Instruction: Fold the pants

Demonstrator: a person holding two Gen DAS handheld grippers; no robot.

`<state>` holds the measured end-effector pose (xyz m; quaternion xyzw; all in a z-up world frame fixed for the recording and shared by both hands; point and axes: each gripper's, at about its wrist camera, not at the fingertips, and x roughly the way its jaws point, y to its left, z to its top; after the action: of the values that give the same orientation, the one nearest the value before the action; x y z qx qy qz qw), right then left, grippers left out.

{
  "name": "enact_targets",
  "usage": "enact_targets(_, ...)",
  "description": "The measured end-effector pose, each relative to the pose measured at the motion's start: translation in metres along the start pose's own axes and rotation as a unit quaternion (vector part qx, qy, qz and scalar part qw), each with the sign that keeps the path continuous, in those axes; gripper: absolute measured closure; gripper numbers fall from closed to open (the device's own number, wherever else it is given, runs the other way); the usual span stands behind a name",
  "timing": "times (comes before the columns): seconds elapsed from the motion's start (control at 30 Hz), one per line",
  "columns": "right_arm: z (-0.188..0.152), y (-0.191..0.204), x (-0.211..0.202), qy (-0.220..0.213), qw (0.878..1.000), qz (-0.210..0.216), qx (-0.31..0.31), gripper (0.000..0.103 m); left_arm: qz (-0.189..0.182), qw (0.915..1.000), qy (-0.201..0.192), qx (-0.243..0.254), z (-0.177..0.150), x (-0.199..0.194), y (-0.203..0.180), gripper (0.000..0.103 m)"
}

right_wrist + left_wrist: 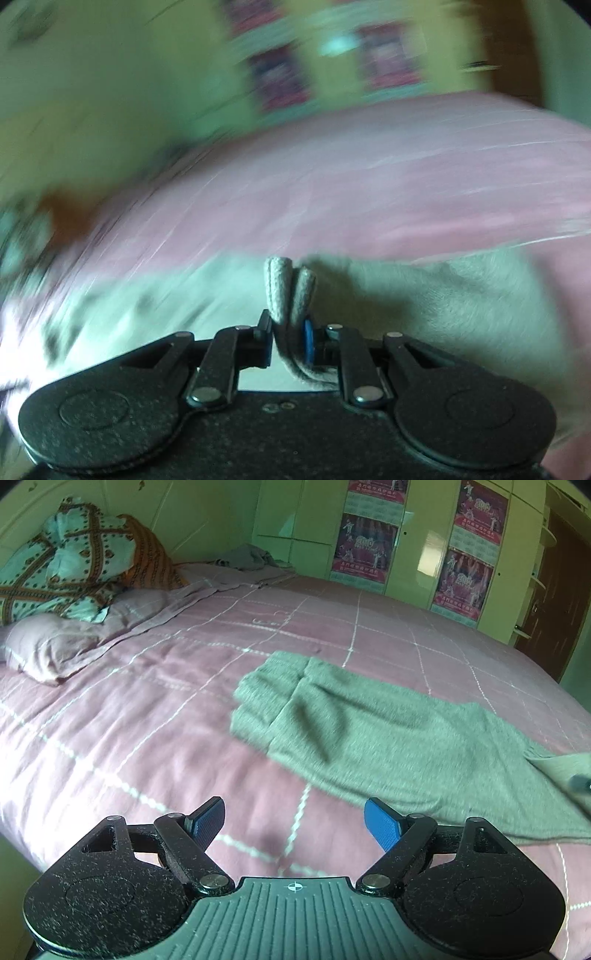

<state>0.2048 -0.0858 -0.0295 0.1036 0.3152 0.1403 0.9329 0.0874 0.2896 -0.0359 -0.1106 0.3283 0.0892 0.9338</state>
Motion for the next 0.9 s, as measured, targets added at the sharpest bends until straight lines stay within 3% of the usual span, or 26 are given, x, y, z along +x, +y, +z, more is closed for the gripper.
enact_targets(0.1, -0.020, 0.038, 0.020, 0.024, 0.998, 0.013, -0.055, 0.087, 0.001, 1.0000, 0.000, -0.008, -0.007, -0.004, 0.009, 0.021)
enact_targets(0.27, -0.037, 0.068, 0.025, 0.019, 0.994, -0.019, -0.110, 0.087, 0.001, 0.9998, 0.005, -0.021, -0.018, -0.005, 0.015, 0.021)
enact_targets(0.43, -0.040, 0.088, 0.023, 0.011, 0.990, -0.009, -0.139, 0.087, -0.005, 0.9994, 0.008, -0.034, -0.025, -0.005, 0.008, 0.021)
enact_targets(0.5, -0.050, 0.093, 0.034, 0.028, 0.989, -0.011, -0.146, 0.079, -0.009, 0.9994, 0.012, -0.031, -0.027, -0.007, 0.000, 0.021)
enact_targets(0.53, -0.054, 0.097, 0.041, 0.047, 0.987, -0.006, -0.152, 0.067, -0.012, 0.9995, 0.012, -0.028, -0.027, -0.008, -0.004, 0.021)
enact_targets(0.57, -0.060, 0.099, 0.043, 0.059, 0.988, 0.006, -0.142, 0.053, -0.015, 0.9995, 0.011, -0.024, -0.026, -0.010, -0.009, 0.021)
enact_targets(0.6, -0.057, 0.096, 0.040, 0.066, 0.991, 0.041, -0.105, 0.051, -0.019, 0.9996, 0.009, -0.020, -0.025, -0.012, -0.015, 0.021)
enact_targets(0.67, -0.049, 0.085, 0.024, 0.059, 0.988, 0.136, -0.037, 0.064, -0.029, 0.9995, 0.009, -0.010, -0.020, -0.015, -0.029, 0.021)
enact_targets(0.7, -0.046, 0.082, 0.017, 0.058, 0.983, 0.173, -0.023, 0.065, -0.038, 0.9993, 0.006, -0.004, -0.017, -0.017, -0.038, 0.021)
enact_targets(0.73, -0.045, 0.082, 0.007, 0.047, 0.982, 0.177, -0.033, 0.063, -0.049, 0.9988, 0.001, 0.004, -0.013, -0.018, -0.049, 0.021)
enact_targets(0.8, -0.044, 0.074, -0.015, 0.009, 0.988, 0.147, -0.050, 0.063, -0.084, 0.9963, -0.009, 0.016, -0.006, -0.019, -0.074, 0.021)
enact_targets(0.9, -0.043, 0.033, -0.044, -0.027, 0.994, 0.101, -0.016, 0.061, -0.173, 0.9849, 0.004, 0.013, 0.004, -0.007, -0.116, 0.021)
